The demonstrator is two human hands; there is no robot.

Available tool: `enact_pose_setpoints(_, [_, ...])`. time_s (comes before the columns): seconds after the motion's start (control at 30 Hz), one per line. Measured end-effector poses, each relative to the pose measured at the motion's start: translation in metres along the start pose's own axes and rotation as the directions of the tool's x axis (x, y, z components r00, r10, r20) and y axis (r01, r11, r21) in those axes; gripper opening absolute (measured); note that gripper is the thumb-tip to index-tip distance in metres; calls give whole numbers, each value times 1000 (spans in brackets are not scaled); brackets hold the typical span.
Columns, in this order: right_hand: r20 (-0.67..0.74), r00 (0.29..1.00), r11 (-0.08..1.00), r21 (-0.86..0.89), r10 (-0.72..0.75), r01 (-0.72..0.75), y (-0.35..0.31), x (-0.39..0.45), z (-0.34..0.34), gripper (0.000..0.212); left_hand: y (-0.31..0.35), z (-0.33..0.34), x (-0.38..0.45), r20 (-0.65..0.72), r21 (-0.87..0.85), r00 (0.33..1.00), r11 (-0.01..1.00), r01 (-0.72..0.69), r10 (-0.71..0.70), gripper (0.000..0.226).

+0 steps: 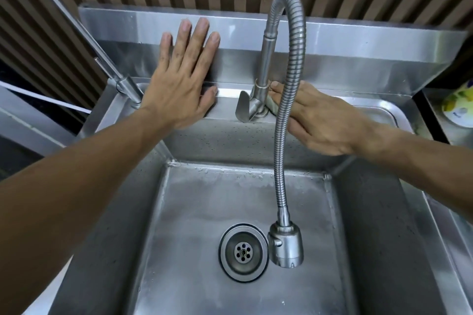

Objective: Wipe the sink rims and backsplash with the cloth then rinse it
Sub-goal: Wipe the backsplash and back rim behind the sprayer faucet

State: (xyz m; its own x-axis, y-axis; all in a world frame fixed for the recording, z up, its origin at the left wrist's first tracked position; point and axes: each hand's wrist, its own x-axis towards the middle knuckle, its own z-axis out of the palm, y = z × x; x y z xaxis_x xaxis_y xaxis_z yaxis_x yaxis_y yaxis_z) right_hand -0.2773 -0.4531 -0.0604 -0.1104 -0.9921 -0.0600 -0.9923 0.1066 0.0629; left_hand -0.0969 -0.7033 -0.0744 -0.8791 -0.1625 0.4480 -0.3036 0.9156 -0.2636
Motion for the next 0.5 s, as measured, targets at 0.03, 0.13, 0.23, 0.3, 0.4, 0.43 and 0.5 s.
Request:
enact_pose_setpoints(0.03, [-22, 999, 1000, -10, 27, -28, -5, 2, 1, 65, -1, 0, 0, -7, 0, 1000, 1000, -26, 26, 84])
enact_pose_setpoints(0.13, [-104, 989, 994, 50, 103, -98, -24, 10, 5, 61, -2, 3, 5, -33, -1, 991, 991, -133, 133, 79])
enact_pose_setpoints(0.23, [-165, 963, 967, 176, 213, -183, -36, 10, 14, 58, 0, 8, 15, -50, -3, 969, 970, -243, 243, 75])
enact_pose_setpoints(0.3, [-177, 939, 950, 162, 296, -268, -33, -1, 18, 57, -1, 11, 20, -43, 5, 943, 944, -331, 331, 70])
enact_pose_setpoints(0.4, [-200, 859, 881, 144, 471, -450, -32, -18, 22, 56, -8, 16, 24, -65, 59, 904, 906, -420, 423, 62])
enact_pose_setpoints(0.43, [-202, 824, 848, 150, 529, -508, -36, -19, 22, 56, -10, 18, 24, -76, 91, 897, 899, -429, 436, 61])
enact_pose_setpoints(0.5, [-187, 771, 792, 190, 609, -580, -48, -12, 22, 58, -10, 22, 24, -78, 114, 895, 896, -429, 438, 59])
